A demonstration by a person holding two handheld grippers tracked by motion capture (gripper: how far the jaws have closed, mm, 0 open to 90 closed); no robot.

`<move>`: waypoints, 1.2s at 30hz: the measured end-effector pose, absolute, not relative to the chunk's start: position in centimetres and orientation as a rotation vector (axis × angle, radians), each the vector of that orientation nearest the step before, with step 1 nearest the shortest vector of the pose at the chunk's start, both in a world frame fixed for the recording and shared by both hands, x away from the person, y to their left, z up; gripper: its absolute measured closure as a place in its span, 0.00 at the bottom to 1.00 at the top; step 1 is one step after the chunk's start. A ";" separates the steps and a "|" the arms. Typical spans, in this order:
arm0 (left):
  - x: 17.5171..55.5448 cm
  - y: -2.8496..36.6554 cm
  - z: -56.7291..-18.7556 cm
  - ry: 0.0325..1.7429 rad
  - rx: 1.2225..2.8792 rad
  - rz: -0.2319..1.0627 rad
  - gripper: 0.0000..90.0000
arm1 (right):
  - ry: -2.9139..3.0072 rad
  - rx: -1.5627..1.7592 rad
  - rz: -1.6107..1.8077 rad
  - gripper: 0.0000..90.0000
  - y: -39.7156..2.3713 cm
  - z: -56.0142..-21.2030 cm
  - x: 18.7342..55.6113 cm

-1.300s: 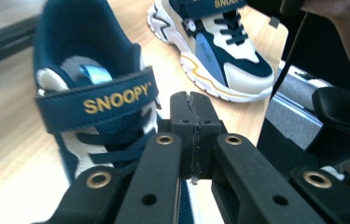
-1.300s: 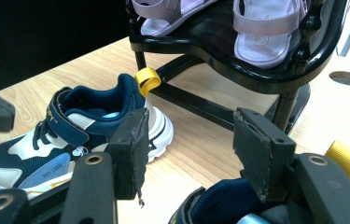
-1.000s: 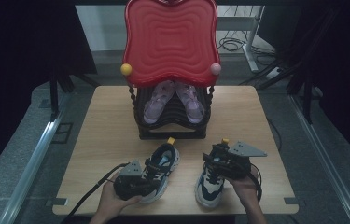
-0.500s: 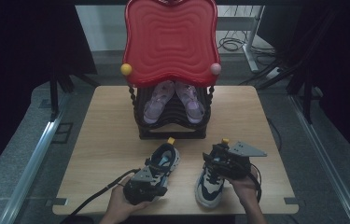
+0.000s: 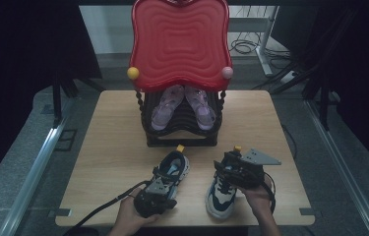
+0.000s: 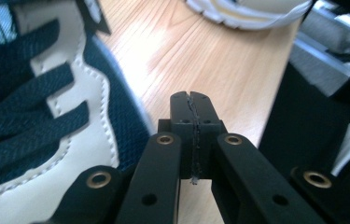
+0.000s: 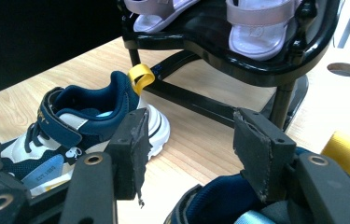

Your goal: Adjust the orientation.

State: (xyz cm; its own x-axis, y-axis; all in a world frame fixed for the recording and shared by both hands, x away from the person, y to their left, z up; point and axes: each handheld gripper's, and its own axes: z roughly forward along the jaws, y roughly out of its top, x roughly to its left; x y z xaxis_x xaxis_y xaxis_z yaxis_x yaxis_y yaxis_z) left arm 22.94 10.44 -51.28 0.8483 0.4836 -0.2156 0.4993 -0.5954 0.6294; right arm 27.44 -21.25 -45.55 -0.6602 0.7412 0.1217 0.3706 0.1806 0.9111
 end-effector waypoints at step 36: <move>24.0 13.8 -51.5 0.798 2.288 -0.053 1.00 | 2.081 1.079 1.479 0.51 -22.0 -45.2 27.3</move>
State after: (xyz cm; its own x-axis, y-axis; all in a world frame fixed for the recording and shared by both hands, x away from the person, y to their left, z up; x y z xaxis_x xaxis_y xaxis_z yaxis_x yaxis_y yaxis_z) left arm 23.99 13.78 -51.54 0.8092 0.5304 -0.2527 0.5592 -0.5632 0.6083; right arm 27.31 -21.97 -45.18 -0.6396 0.7576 0.1300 0.3716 0.1567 0.9151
